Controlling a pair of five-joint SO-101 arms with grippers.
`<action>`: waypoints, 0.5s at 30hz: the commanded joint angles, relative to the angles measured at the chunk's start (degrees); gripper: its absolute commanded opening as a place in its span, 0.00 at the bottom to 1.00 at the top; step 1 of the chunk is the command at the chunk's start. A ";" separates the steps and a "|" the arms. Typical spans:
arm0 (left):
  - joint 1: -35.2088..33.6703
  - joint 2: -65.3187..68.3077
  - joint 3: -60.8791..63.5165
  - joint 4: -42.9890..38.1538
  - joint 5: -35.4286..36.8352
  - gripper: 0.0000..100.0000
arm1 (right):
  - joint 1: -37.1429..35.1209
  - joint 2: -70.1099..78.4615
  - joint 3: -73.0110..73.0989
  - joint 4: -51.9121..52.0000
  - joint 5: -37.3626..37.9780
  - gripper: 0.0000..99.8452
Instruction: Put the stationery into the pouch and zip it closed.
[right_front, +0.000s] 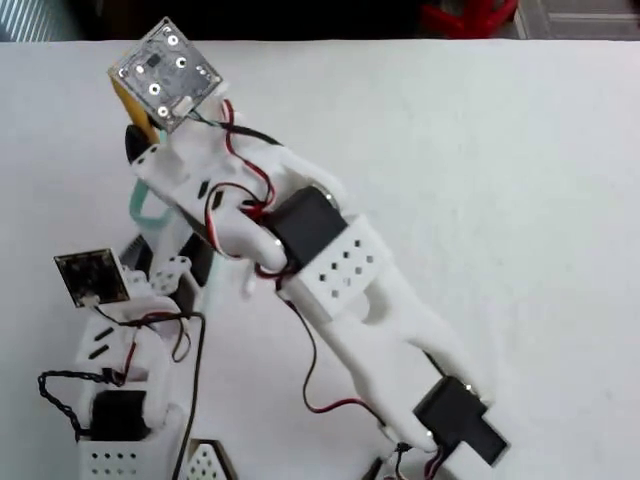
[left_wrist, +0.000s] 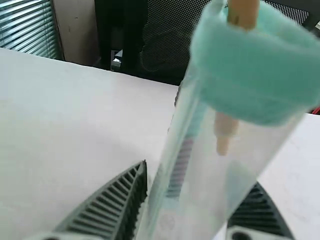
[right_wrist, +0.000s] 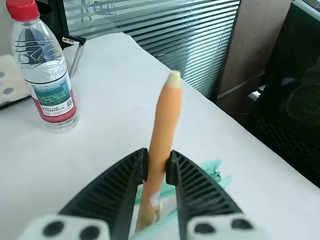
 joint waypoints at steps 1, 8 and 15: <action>0.48 -0.40 -0.35 -1.23 -0.09 0.26 | 0.75 -4.09 -2.29 3.65 -0.18 0.02; 0.40 -0.40 -0.35 -1.23 -0.09 0.26 | 1.45 -4.53 -2.46 12.62 0.09 0.21; 0.40 -0.40 -0.26 -1.23 -0.09 0.26 | 3.91 -7.69 -5.10 13.67 0.09 0.21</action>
